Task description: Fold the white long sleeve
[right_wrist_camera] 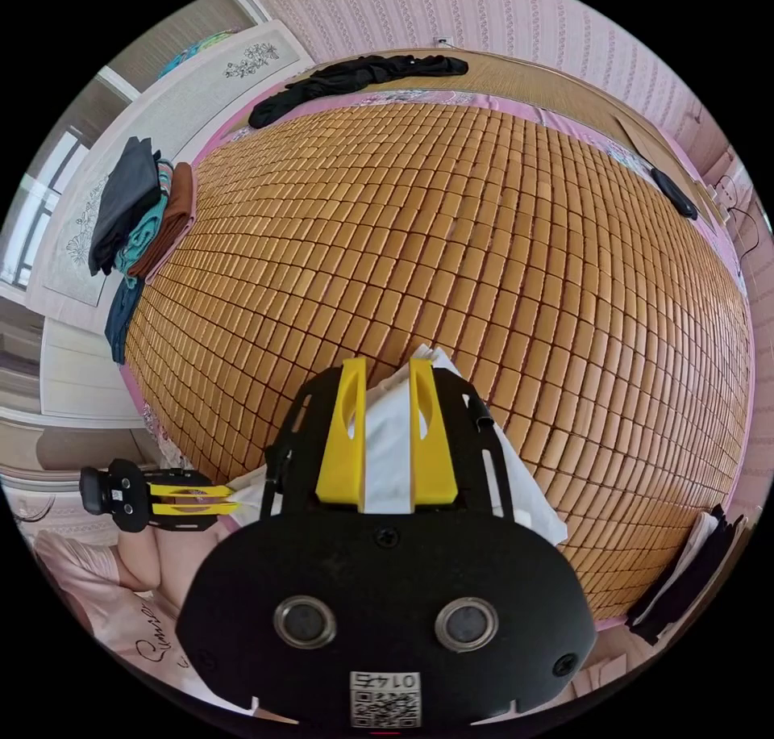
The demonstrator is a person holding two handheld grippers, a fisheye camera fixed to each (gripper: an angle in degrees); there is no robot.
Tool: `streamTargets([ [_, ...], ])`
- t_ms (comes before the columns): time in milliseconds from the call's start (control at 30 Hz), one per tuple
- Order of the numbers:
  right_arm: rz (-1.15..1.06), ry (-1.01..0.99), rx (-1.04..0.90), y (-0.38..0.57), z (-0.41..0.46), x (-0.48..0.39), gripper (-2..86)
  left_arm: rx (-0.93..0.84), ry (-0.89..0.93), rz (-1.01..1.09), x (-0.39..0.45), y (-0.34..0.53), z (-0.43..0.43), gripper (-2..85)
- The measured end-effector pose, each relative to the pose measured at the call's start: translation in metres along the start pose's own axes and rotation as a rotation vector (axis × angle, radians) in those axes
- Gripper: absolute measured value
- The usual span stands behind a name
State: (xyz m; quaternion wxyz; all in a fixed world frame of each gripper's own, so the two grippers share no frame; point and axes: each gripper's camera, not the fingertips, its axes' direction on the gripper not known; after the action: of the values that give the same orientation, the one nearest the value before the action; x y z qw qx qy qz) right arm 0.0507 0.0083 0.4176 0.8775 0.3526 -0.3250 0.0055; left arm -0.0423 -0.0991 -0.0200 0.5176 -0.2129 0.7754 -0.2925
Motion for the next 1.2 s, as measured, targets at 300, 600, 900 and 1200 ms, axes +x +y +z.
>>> streamTargets([
  [300, -0.004, 0.112, -0.118, 0.014, 0.027, -0.013, 11.1, 0.112, 0.002, -0.094, -0.007, -0.006, -0.018, 11.1],
  [600, -0.042, 0.255, -0.182, 0.047, 0.060, -0.027, 4.9, 0.044, 0.020, -0.102, 0.004, -0.019, -0.008, 7.6],
  [900, 0.034, 0.066, 0.039, 0.144, 0.027, -0.002, 1.4, 0.096, 0.011, -0.046, 0.027, -0.024, -0.035, -0.6],
  [1200, 0.208, -0.025, 0.415, 0.344, -0.067, 0.038, 1.1, 0.444, 0.018, 0.145, 0.099, -0.020, -0.121, -1.0],
])
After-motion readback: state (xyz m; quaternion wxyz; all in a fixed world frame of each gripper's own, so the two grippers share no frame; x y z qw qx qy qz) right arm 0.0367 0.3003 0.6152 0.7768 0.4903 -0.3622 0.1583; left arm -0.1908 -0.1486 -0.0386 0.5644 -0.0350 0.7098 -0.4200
